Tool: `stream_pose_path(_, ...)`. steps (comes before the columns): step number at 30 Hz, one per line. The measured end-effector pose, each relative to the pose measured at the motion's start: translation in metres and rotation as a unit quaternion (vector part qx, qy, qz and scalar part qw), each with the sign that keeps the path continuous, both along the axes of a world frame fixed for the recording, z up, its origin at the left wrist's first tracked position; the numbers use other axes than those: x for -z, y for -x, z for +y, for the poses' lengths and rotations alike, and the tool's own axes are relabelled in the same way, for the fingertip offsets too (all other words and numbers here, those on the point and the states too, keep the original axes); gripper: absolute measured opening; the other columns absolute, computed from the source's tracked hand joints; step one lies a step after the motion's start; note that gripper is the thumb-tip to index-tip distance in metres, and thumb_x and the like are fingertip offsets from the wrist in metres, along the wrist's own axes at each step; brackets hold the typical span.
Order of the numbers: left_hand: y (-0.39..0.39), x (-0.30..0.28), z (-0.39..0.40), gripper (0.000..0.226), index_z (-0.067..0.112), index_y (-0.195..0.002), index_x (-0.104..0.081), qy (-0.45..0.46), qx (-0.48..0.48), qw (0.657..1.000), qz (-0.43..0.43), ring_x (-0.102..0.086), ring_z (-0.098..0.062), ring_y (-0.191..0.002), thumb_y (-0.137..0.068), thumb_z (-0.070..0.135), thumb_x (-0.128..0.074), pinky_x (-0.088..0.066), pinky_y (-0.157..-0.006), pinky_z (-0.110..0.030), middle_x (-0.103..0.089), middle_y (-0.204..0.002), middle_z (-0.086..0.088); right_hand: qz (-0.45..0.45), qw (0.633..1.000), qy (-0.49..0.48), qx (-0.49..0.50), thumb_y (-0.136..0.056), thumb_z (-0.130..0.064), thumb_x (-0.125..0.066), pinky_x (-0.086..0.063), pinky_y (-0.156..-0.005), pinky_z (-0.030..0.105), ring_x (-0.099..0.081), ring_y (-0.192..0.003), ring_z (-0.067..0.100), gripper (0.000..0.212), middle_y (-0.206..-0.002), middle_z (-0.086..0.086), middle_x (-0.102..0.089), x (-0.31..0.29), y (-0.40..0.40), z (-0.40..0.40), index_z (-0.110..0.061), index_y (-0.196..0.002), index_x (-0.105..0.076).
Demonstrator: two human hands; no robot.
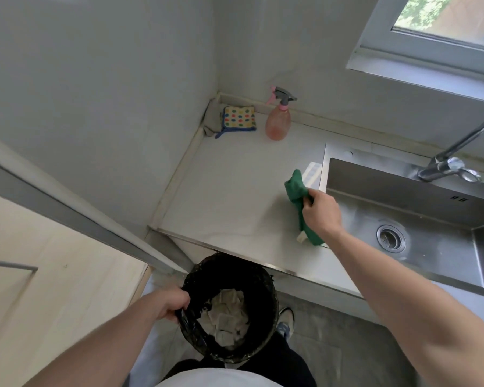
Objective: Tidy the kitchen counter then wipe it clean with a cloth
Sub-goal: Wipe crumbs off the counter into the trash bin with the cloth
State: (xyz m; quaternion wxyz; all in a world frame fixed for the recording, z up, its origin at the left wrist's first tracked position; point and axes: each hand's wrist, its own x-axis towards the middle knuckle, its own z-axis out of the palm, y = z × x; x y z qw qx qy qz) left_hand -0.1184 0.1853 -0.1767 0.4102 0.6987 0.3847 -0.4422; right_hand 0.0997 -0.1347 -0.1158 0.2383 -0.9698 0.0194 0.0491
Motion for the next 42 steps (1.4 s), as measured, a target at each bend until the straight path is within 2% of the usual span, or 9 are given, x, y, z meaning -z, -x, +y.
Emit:
stream_pose_path(5, 0.002, 0.014, 0.003, 0.025, -0.003, -0.1, -0.065, -0.006, -0.021, 1.0, 0.005, -0.067, -0.025, -0.065, -0.08, -0.008, -0.051, -0.059, -0.053, -0.031, -0.066, -0.09, -0.016, 0.071, 0.995, 0.046, -0.061, -0.099, -0.016, -0.044, -0.042, -0.066, 0.035, -0.062, -0.091, 0.037, 0.022, -0.087, 0.006, -0.062, 0.039, -0.038, 0.014, -0.014, -0.093, -0.066)
stream_pose_path(10, 0.004, 0.026, 0.005, 0.034, -0.005, -0.108, -0.064, 0.0, -0.036, 0.999, 0.006, -0.068, -0.031, -0.077, -0.076, -0.007, -0.051, -0.061, -0.075, -0.041, -0.068, -0.098, -0.021, 0.104, 0.983, 0.086, -0.121, -0.101, -0.019, -0.044, -0.048, -0.099, 0.046, -0.051, -0.126, 0.039, 0.035, -0.146, 0.009, -0.055, 0.07, -0.035, 0.034, -0.017, -0.13, -0.063)
stream_pose_path(15, 0.006, 0.025, 0.006, 0.035, -0.003, -0.107, -0.067, 0.006, -0.031, 0.999, 0.011, -0.072, -0.035, -0.088, -0.074, -0.006, -0.054, -0.061, -0.082, -0.049, -0.07, -0.109, -0.025, 0.105, 0.969, 0.079, -0.207, -0.097, -0.015, -0.054, -0.04, -0.114, 0.042, -0.04, -0.144, 0.033, 0.049, -0.155, -0.002, -0.047, 0.078, 0.005, 0.048, -0.025, -0.145, -0.055)
stream_pose_path(18, 0.007, 0.019, 0.006, 0.034, -0.003, -0.107, -0.067, 0.009, -0.022, 1.0, 0.011, -0.073, -0.039, -0.095, -0.076, -0.005, -0.054, -0.061, -0.079, -0.049, -0.071, -0.107, -0.024, 0.108, 0.967, 0.04, -0.229, -0.096, -0.013, -0.054, -0.037, -0.114, 0.038, -0.04, -0.145, 0.028, 0.045, -0.15, -0.008, -0.052, 0.073, 0.05, 0.054, -0.027, -0.138, -0.062)
stream_pose_path(23, 0.004, 0.007, 0.006, 0.028, -0.003, -0.105, -0.066, 0.001, -0.007, 1.0, -0.003, -0.073, -0.035, -0.084, -0.08, -0.007, -0.054, -0.063, -0.077, -0.044, -0.069, -0.099, -0.02, 0.123, 0.956, 0.025, -0.265, -0.093, -0.01, -0.05, -0.042, -0.111, 0.039, -0.041, -0.145, 0.02, 0.049, -0.143, -0.014, -0.059, 0.062, 0.128, 0.063, -0.033, -0.133, -0.065)
stream_pose_path(29, 0.003, 0.008, 0.012, 0.032, -0.002, -0.109, -0.066, 0.007, 0.014, 1.0, -0.001, -0.073, -0.034, -0.086, -0.081, -0.008, -0.053, -0.064, -0.075, -0.042, -0.07, -0.103, -0.02, 0.102, 0.967, -0.018, -0.232, -0.095, -0.014, -0.05, -0.047, -0.1, 0.03, -0.06, -0.123, 0.015, 0.046, -0.134, -0.017, -0.065, 0.046, 0.181, 0.062, -0.039, -0.13, -0.065)
stream_pose_path(33, 0.002, 0.009, 0.013, 0.027, 0.0, -0.103, -0.067, 0.006, 0.025, 1.0, -0.01, -0.069, -0.033, -0.081, -0.081, -0.007, -0.051, -0.061, -0.084, -0.047, -0.069, -0.094, -0.018, 0.065, 0.984, -0.065, -0.151, -0.099, -0.018, -0.051, -0.049, -0.097, 0.028, -0.063, -0.119, 0.014, 0.041, -0.129, -0.017, -0.068, 0.021, 0.164, 0.045, -0.039, -0.132, -0.064)
stream_pose_path(38, 0.002, 0.01, 0.009, 0.027, -0.003, -0.102, -0.067, 0.009, 0.015, 1.0, -0.015, -0.068, -0.034, -0.08, -0.081, -0.008, -0.05, -0.059, -0.086, -0.048, -0.067, -0.091, -0.018, 0.003, 0.996, -0.048, -0.069, -0.097, -0.016, -0.055, -0.051, -0.078, 0.031, -0.068, -0.105, 0.022, 0.041, -0.119, -0.01, -0.073, 0.004, 0.101, 0.021, -0.036, -0.13, -0.066)
stream_pose_path(42, 0.004, 0.012, 0.007, 0.023, -0.003, -0.099, -0.065, 0.013, 0.007, 1.0, -0.009, -0.071, -0.035, -0.079, -0.082, -0.009, -0.05, -0.062, -0.083, -0.049, -0.068, -0.093, -0.02, 0.045, 0.996, 0.007, -0.07, -0.1, -0.015, -0.049, -0.05, -0.081, 0.033, -0.066, -0.11, 0.026, 0.04, -0.122, -0.004, -0.072, 0.02, 0.067, 0.025, -0.034, -0.132, -0.066)
